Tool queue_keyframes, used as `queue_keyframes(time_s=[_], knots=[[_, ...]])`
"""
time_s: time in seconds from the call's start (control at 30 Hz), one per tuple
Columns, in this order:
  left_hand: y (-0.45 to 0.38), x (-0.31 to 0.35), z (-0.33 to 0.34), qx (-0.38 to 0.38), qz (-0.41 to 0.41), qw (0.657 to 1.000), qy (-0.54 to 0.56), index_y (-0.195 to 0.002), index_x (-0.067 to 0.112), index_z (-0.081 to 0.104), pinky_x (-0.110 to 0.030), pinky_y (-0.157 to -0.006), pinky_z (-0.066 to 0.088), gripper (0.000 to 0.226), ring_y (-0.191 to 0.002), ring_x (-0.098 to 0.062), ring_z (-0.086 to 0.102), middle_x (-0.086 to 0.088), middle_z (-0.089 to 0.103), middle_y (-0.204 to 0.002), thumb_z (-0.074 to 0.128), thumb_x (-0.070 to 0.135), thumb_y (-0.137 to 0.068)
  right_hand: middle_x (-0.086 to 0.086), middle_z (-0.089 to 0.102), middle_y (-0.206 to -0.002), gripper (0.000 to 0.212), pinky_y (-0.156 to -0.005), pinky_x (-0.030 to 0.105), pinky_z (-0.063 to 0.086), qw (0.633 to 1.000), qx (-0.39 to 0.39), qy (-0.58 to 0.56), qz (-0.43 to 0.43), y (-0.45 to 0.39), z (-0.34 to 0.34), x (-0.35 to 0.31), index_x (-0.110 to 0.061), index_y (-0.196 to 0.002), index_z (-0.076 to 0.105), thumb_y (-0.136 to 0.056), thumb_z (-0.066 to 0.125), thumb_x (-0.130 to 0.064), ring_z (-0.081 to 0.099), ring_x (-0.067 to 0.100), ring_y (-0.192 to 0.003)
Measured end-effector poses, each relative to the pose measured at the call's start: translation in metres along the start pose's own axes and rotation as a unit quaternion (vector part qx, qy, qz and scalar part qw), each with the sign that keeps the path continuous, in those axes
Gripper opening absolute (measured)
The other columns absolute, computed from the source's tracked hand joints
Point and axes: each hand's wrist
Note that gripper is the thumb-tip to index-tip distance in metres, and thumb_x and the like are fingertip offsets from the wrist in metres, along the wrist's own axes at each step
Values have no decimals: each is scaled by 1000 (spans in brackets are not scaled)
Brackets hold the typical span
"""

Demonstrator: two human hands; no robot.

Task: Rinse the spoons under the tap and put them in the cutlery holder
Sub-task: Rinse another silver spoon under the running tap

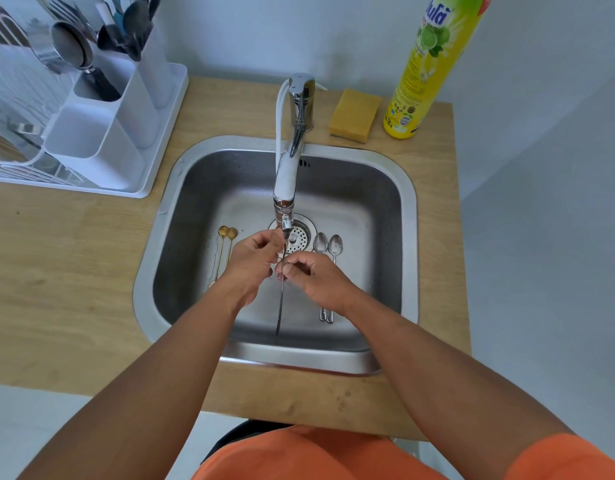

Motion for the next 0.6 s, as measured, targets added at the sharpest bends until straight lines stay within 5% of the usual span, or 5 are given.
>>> queue_keyframes(time_s=[0.17, 0.3, 0.43, 0.6], knots=[[3, -8, 4, 26, 10, 996, -87, -106, 21, 73, -11, -56, 47, 16, -53, 12, 60, 15, 72, -77, 69, 35, -99, -7, 79, -92, 16, -95, 33, 52, 996, 63, -6, 55, -15, -3, -6, -22, -93, 73, -104, 62, -21, 74, 17, -101], [5, -17, 7, 40, -2, 992, -119, -102, 24, 71, -18, -57, 46, 10, -54, 5, 61, 9, 75, -84, 66, 33, -102, -3, 79, -96, 16, -92, 31, 56, 993, 88, 0, 72, -24, -2, -6, -22, -95, 74, -104, 61, -21, 74, 15, -100], [8, -20, 5, -1, -33, 989, -146, -105, 24, 75, -19, -57, 44, 16, -51, 8, 58, 8, 81, -82, 60, 31, -105, -12, 78, -82, 21, -71, 12, 54, 989, 101, -65, 83, -23, -5, -3, -20, -90, 72, -104, 59, -12, 74, -2, -76], [12, -23, -7, 5, -122, 981, -150, -103, 30, 81, -29, -58, 35, 18, -69, -12, 47, 15, 81, -86, 72, 43, -95, -18, 78, -95, 21, -84, 15, 48, 987, 105, -66, 106, -23, -5, 3, -27, -85, 76, -100, 65, -17, 70, -8, -93]])
Point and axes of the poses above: each hand's wrist, its own y-axis away from the middle knuckle, its own z-axis out of the palm, x = y × z
